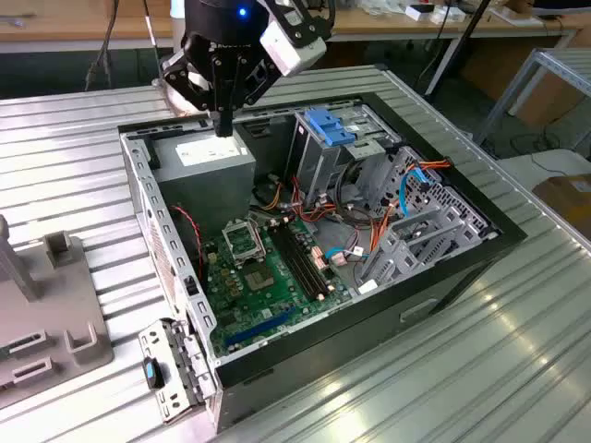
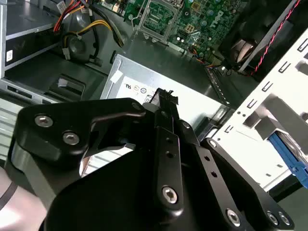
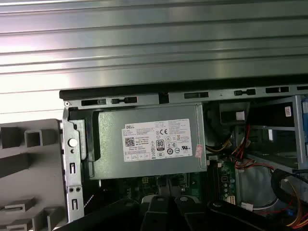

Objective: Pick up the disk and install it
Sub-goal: 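Reach for the disk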

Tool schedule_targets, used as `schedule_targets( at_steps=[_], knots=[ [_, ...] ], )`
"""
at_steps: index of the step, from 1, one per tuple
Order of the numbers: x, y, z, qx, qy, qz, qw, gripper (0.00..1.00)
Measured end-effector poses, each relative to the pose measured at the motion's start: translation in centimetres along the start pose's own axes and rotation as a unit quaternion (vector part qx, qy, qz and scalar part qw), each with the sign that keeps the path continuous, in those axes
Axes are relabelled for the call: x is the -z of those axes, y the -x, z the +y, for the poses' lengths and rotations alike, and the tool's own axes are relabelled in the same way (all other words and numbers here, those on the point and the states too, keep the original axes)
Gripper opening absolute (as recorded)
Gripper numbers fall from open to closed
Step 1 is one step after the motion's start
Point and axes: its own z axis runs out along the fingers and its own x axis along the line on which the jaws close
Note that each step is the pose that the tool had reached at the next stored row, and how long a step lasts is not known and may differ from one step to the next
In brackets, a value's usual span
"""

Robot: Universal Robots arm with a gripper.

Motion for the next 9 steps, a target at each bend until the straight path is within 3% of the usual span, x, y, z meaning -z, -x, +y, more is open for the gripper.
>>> schedule_targets(
  at_steps=[9],
  knots=[
    [0.0, 0.0, 0.0, 0.0, 0.0, 0.0, 1.0, 0.11]
  ],
)
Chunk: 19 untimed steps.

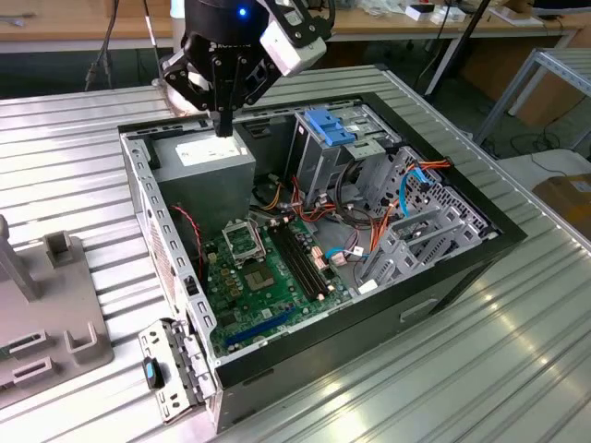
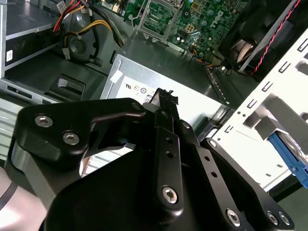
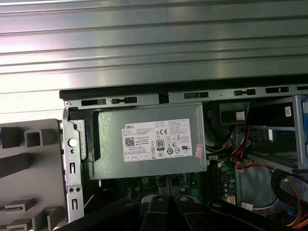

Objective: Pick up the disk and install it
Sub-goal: 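Reach for the disk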

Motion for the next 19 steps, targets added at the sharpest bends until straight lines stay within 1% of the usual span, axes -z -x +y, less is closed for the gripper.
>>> schedule_targets(
  at_steps=[4, 7, 10, 16, 19],
  knots=[
    [0.0, -0.01, 0.0, 0.0, 0.0, 0.0, 1.0, 0.11],
    [0.01, -0.29, -0.02, 0.0, 0.0, 0.0, 1.0, 0.11],
    [0.03, -1.22, -0.09, 0.0, 0.0, 0.0, 1.0, 0.11],
    [0.06, -2.27, -0.17, 0.0, 0.0, 0.0, 1.0, 0.11],
    [0.09, -3.52, -0.27, 0.0, 0.0, 0.0, 1.0, 0.11]
  ],
)
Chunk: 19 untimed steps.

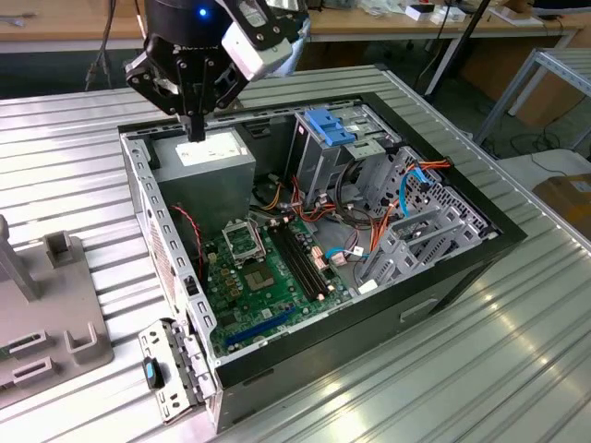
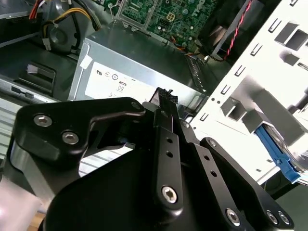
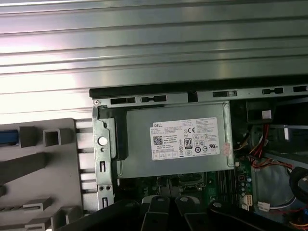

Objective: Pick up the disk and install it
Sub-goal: 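Reach for the disk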

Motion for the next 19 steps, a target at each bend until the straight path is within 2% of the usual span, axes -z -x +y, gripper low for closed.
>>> schedule_targets(
  at_steps=[4, 6, 9, 11, 15, 17, 19],
  knots=[
    [0.02, -0.81, -0.06, 0.0, 0.0, 0.0, 1.0, 0.11],
    [0.05, -1.77, -0.13, 0.0, 0.0, 0.0, 1.0, 0.11],
    [0.07, -2.8, -0.21, 0.0, 0.0, 0.0, 1.0, 0.11],
    [0.09, -3.84, -0.29, 0.0, 0.0, 0.0, 1.0, 0.11],
    [0.13, -4.85, -0.36, 0.0, 0.0, 0.0, 1.0, 0.11],
    [0.13, -5.63, -0.42, 0.0, 0.0, 0.0, 1.0, 0.11],
    [0.13, -6.01, -0.46, 0.0, 0.0, 0.0, 1.0, 0.11]
  ],
)
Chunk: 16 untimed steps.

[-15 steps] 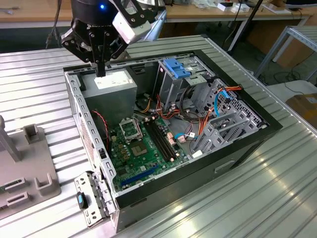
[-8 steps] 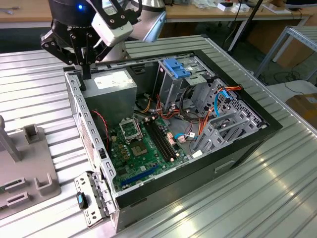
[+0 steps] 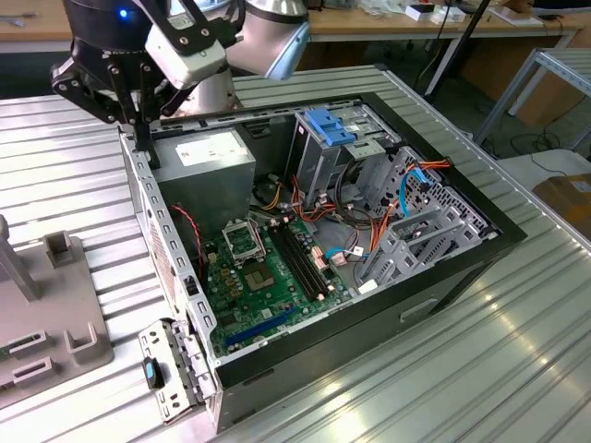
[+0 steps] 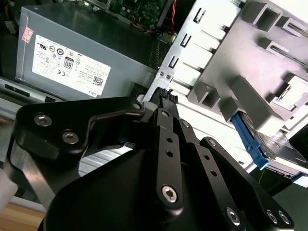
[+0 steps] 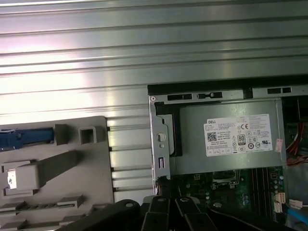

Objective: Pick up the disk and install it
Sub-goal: 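Reach for the disk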

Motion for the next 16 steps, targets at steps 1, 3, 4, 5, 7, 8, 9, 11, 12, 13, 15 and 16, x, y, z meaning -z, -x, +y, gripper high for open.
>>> schedule_targets(
  at_steps=[1, 3, 4, 5, 7, 8, 9, 11, 12, 13, 15, 16],
  knots=[
    [0.0, -0.62, -0.04, 0.0, 0.0, 0.0, 1.0, 0.11],
    [0.02, -1.49, -0.11, 0.0, 0.0, 0.0, 1.0, 0.11],
    [0.03, -1.76, -0.13, 0.0, 0.0, 0.0, 1.0, 0.11],
    [0.03, -2.07, -0.16, 0.0, 0.0, 0.0, 1.0, 0.11],
    [0.04, -2.88, -0.21, 0.0, 0.0, 0.0, 1.0, 0.11],
    [0.04, -3.17, -0.24, 0.0, 0.0, 0.0, 1.0, 0.11],
    [0.04, -3.4, -0.26, 0.0, 0.0, 0.0, 1.0, 0.11],
    [0.06, -3.92, -0.3, 0.0, 0.0, 0.0, 1.0, 0.11],
    [0.06, -4.17, -0.31, 0.0, 0.0, 0.0, 1.0, 0.11],
    [0.07, -4.46, -0.34, 0.0, 0.0, 0.0, 1.0, 0.11],
    [0.07, -4.99, -0.38, 0.0, 0.0, 0.0, 1.0, 0.11],
    [0.08, -5.35, -0.4, 0.0, 0.0, 0.0, 1.0, 0.11]
  ],
)
